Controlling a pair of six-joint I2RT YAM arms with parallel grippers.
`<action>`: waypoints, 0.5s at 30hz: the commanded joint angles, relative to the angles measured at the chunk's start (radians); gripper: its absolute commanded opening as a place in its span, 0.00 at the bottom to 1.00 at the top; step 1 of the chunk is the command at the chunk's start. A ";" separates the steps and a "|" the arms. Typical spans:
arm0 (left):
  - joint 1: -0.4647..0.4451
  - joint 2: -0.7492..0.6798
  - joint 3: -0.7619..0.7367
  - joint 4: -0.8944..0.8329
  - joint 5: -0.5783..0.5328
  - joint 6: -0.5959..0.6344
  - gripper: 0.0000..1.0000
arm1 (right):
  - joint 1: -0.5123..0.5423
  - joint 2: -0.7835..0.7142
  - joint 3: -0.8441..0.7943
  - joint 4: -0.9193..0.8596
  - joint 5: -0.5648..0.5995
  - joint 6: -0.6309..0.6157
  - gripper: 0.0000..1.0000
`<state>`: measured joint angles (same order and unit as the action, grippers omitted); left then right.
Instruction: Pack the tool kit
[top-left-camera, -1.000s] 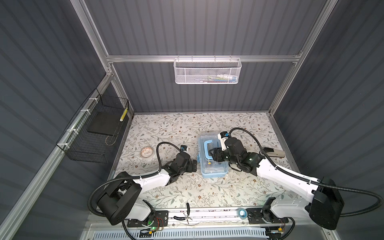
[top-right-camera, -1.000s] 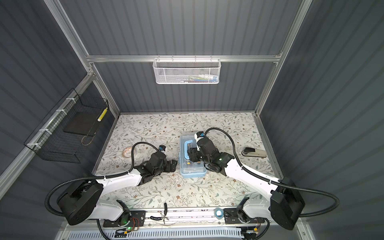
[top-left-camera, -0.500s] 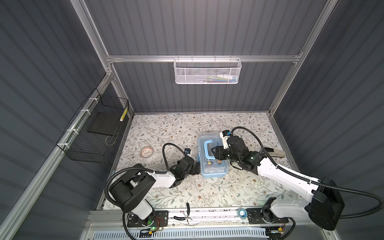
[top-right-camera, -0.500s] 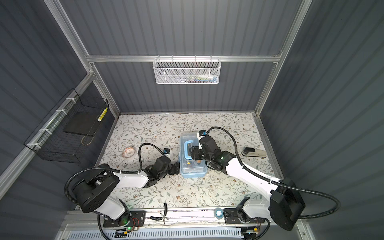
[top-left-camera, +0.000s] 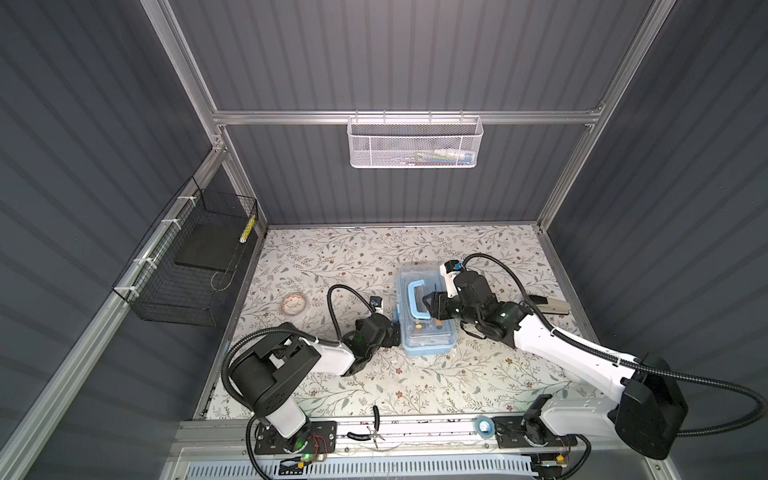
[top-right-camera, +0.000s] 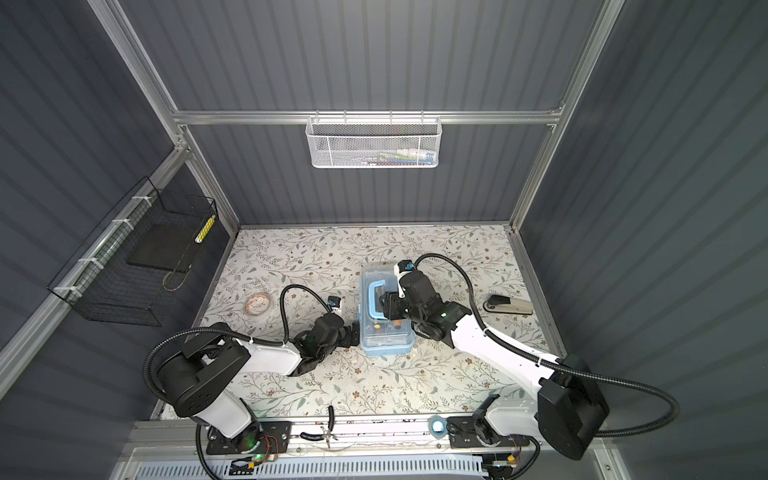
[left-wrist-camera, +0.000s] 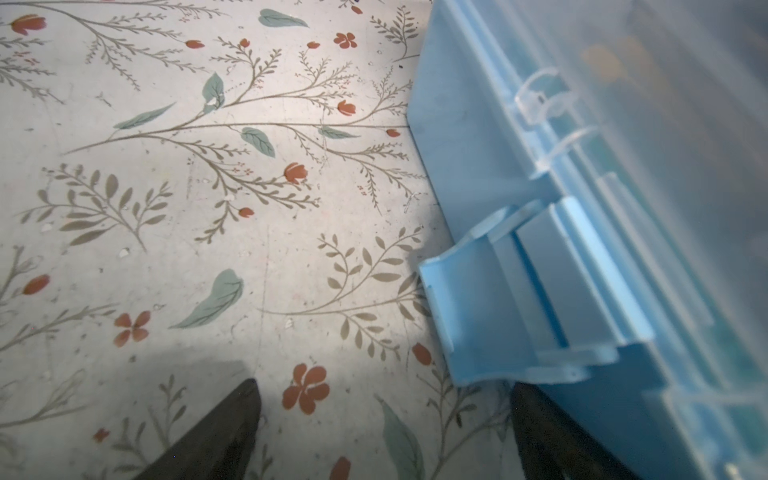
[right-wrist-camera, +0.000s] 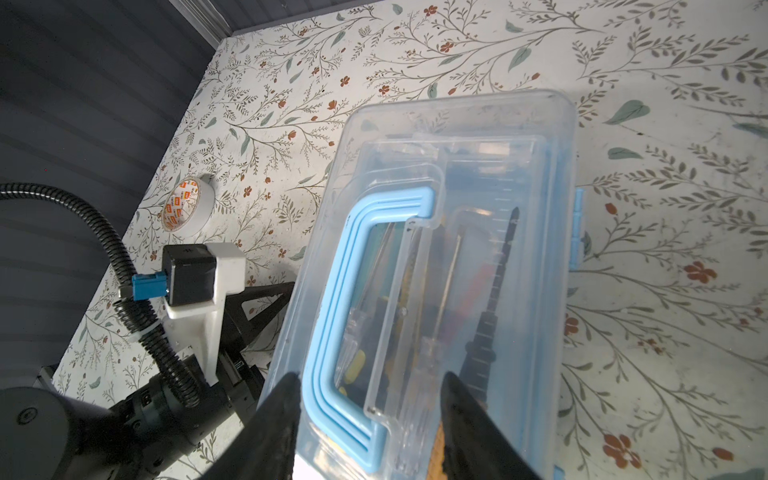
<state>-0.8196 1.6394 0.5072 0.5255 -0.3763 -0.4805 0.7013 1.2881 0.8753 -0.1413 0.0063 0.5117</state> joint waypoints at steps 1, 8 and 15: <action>-0.001 0.030 -0.006 -0.009 -0.057 0.014 0.94 | -0.006 0.013 0.012 0.007 -0.007 -0.010 0.55; -0.002 0.048 -0.005 0.043 -0.084 0.020 0.94 | -0.008 0.019 0.013 0.006 -0.012 -0.005 0.55; -0.001 0.061 -0.003 0.071 -0.107 0.019 0.94 | -0.009 0.026 0.007 0.003 -0.014 -0.001 0.55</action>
<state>-0.8223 1.6836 0.5076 0.5903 -0.4507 -0.4694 0.6979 1.3018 0.8753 -0.1417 -0.0010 0.5125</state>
